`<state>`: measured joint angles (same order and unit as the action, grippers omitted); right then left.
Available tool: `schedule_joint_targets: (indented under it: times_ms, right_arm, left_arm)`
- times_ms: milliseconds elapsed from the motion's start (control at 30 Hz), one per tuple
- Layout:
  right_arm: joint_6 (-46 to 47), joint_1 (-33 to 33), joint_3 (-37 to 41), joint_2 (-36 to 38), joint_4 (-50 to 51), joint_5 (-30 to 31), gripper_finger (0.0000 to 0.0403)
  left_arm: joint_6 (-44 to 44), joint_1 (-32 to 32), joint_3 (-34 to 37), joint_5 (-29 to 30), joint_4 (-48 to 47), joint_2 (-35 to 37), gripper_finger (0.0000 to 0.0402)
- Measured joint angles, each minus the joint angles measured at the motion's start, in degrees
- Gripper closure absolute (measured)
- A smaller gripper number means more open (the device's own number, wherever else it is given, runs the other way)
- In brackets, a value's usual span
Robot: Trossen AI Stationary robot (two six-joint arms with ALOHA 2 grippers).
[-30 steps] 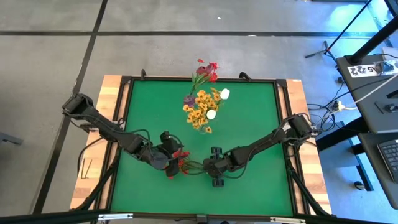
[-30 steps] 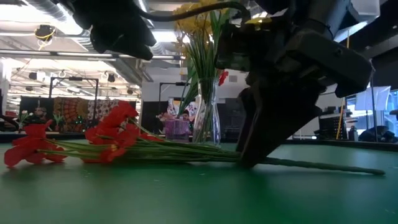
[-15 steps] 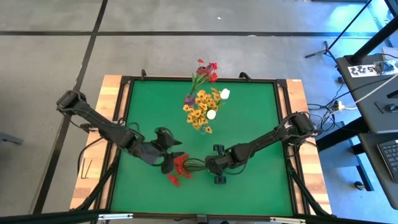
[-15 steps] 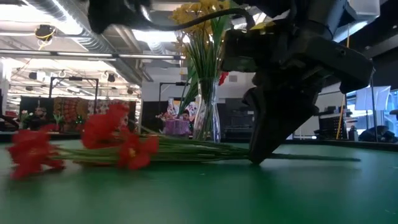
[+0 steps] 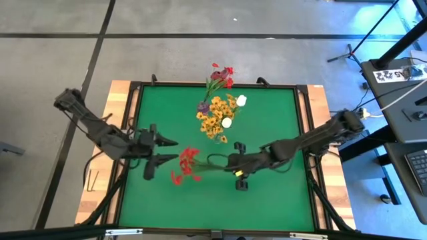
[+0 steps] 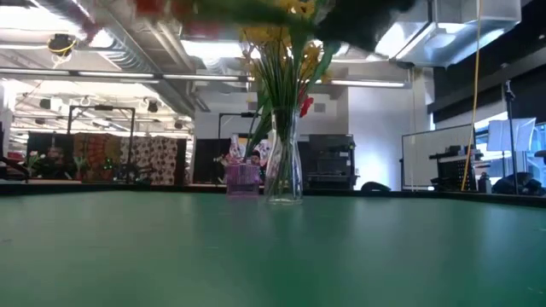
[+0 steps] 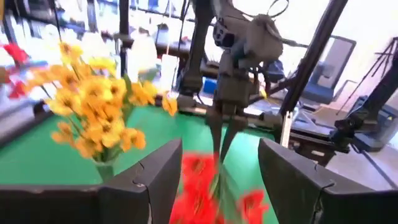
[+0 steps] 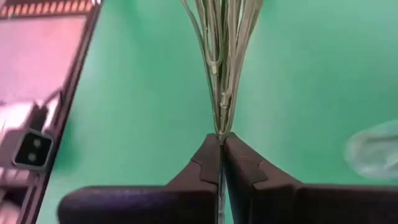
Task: Sort flowers into vase by color
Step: Put the red flowers into the purple vase
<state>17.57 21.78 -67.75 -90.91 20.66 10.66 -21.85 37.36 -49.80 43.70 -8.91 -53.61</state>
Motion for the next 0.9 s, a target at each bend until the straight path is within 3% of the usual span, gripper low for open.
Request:
schedule_joint_targets:
  times_ms: [233, 500, 700, 900]
  right_arm:
    - [-4.6, 0.5, 0.0, 10.0, -2.6, 9.4, 0.0399]
    - [-10.8, 0.3, -0.1, 14.6, -12.7, 12.9, 0.0397]
    - [-16.4, 0.3, -0.1, 14.6, -23.9, 12.9, 0.0396]
    - [-20.0, 0.3, -0.1, 14.6, -30.2, 12.6, 0.0396]
  left_arm:
    - [10.2, 3.8, 0.0, 10.5, 3.1, 5.7, 0.0195]
    - [11.9, 3.4, 0.0, 10.8, 3.7, 6.3, 0.0195]
    - [12.5, -0.5, 0.0, 6.0, 9.1, 0.7, 0.0195]
    - [21.5, -5.4, 0.0, -4.9, 26.8, -9.5, 0.0195]
